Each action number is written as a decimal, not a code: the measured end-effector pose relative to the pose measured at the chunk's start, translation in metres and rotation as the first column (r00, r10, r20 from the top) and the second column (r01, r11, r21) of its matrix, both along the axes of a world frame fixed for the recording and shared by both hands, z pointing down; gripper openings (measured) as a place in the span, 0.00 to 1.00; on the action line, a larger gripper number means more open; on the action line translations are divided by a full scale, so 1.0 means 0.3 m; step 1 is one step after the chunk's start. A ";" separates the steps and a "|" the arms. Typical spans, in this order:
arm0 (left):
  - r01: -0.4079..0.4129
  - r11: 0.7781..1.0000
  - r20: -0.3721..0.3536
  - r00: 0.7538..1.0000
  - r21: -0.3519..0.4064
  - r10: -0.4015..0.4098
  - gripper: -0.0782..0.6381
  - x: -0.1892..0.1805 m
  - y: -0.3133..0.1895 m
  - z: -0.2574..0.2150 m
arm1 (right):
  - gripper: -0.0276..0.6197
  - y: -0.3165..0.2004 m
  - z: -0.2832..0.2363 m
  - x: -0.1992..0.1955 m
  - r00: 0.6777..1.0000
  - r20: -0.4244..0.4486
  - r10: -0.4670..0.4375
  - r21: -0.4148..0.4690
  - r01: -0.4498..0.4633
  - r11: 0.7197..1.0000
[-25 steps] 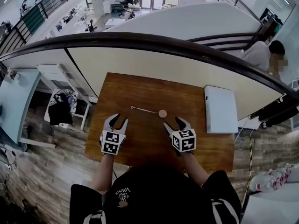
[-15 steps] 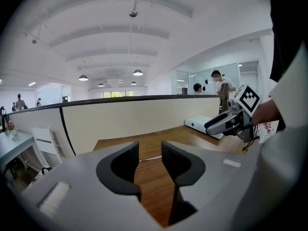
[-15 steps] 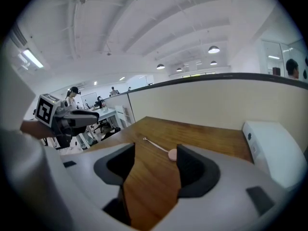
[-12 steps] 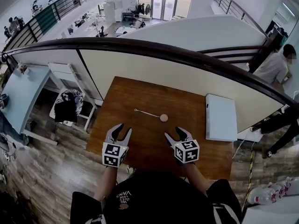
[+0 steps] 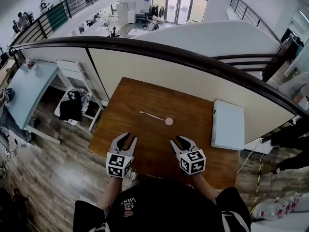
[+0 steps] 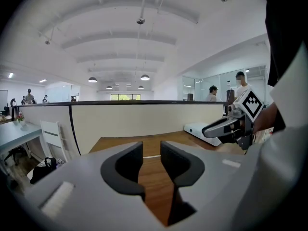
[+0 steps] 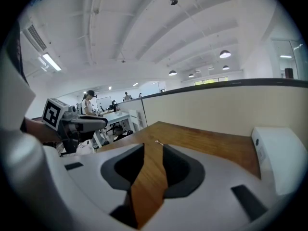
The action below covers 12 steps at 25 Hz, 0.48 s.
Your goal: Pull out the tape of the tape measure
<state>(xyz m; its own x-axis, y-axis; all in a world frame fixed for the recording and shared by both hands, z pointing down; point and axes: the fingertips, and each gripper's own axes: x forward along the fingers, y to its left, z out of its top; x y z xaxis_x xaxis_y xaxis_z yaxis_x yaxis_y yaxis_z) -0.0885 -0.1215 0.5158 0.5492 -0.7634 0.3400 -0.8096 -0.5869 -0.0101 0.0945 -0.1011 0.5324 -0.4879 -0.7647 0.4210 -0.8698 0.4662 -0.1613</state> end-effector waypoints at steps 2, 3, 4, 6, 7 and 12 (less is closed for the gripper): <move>0.003 1.000 0.001 1.000 0.008 -0.003 0.26 0.012 0.015 0.004 | 0.20 0.003 0.001 0.004 1.000 -0.006 -0.013 0.009 0.013 1.000; 0.003 1.000 0.004 1.000 0.013 -0.003 0.24 0.019 0.021 0.006 | 0.18 0.004 0.001 0.006 1.000 -0.009 -0.019 0.013 0.019 1.000; 0.003 1.000 0.007 1.000 0.018 -0.003 0.22 0.028 0.028 0.007 | 0.15 0.006 0.002 0.007 1.000 -0.009 -0.027 0.015 0.027 1.000; 0.001 1.000 0.012 1.000 0.027 -0.001 0.19 0.048 0.046 0.009 | 0.13 0.014 0.004 0.009 0.999 -0.007 -0.046 0.014 0.046 0.999; 0.003 1.000 0.014 1.000 0.030 -0.003 0.18 0.058 0.057 0.011 | 0.13 0.021 0.006 0.010 0.998 -0.006 -0.056 0.013 0.056 0.998; 0.038 0.999 0.005 0.999 0.017 -0.038 0.13 0.085 0.099 0.036 | 0.09 0.032 0.013 0.018 0.995 -0.014 -0.094 0.020 0.094 0.995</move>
